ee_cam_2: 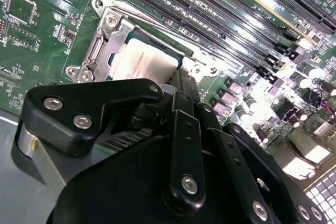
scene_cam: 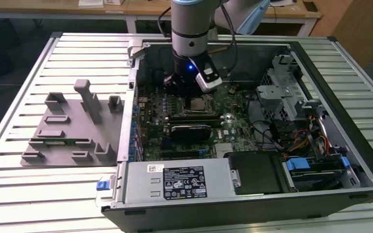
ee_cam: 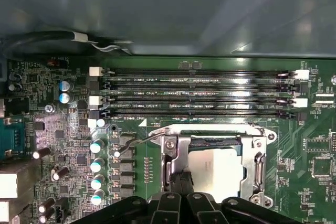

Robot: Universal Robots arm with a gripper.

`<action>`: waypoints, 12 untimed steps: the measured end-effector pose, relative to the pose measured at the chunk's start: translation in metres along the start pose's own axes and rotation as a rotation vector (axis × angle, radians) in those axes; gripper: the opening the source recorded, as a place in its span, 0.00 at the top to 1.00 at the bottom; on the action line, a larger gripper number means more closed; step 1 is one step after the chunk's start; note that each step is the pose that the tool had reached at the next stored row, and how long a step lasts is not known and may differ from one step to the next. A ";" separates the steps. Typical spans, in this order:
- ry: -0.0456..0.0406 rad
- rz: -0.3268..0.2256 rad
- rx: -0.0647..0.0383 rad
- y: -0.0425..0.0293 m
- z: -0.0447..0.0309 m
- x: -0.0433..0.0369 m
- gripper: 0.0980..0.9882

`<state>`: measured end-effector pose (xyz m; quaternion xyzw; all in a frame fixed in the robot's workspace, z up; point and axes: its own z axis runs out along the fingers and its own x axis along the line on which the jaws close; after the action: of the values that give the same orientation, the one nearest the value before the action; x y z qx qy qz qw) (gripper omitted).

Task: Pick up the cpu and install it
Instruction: 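Close the cpu cover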

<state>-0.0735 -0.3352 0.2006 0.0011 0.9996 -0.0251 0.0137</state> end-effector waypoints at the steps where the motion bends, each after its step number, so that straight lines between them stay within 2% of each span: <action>1: 0.0000 -0.001 0.000 0.0000 0.0002 0.0000 0.99; 12: -0.0005 -0.004 0.000 0.0001 0.0014 -0.0016 0.99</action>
<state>-0.0718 -0.3353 0.1992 -0.0009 0.9996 -0.0250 0.0139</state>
